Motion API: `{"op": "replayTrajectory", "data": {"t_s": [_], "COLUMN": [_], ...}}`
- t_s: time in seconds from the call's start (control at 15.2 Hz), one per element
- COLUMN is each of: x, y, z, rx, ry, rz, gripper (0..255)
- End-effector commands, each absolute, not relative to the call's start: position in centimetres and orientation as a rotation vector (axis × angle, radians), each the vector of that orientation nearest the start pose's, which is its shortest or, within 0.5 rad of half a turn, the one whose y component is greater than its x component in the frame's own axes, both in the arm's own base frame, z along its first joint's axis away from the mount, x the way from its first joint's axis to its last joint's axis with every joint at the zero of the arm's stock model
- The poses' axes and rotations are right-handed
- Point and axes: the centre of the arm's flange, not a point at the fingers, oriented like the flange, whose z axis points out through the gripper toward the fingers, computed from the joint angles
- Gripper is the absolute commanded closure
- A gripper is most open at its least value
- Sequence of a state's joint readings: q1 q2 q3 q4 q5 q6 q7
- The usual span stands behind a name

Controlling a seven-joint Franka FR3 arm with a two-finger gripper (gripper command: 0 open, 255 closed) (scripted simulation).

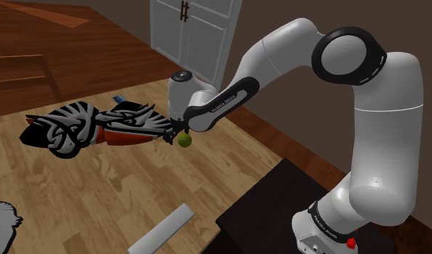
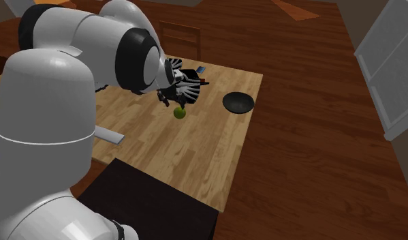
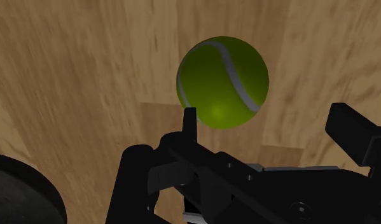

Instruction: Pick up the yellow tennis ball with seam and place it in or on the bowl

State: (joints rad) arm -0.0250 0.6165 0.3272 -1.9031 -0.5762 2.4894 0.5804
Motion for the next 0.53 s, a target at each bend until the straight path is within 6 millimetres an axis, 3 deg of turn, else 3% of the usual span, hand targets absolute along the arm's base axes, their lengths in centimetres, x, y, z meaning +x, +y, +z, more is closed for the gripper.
{"op": "replayTrajectory", "data": {"t_s": [0.0, 0.2, 0.26, 0.46], "x": [59.5, 59.2, 59.3, 59.3], "y": [18.5, 18.7, 19.1, 19.1], "z": [17.6, 17.9, 16.8, 18.4], "rx": [-3.266, -3.266, -3.266, -3.266], "ry": [-0.210, -0.210, -0.211, -0.211], "rz": [-0.110, -0.110, -0.111, -0.111], "gripper": [255, 255, 255, 255]}}
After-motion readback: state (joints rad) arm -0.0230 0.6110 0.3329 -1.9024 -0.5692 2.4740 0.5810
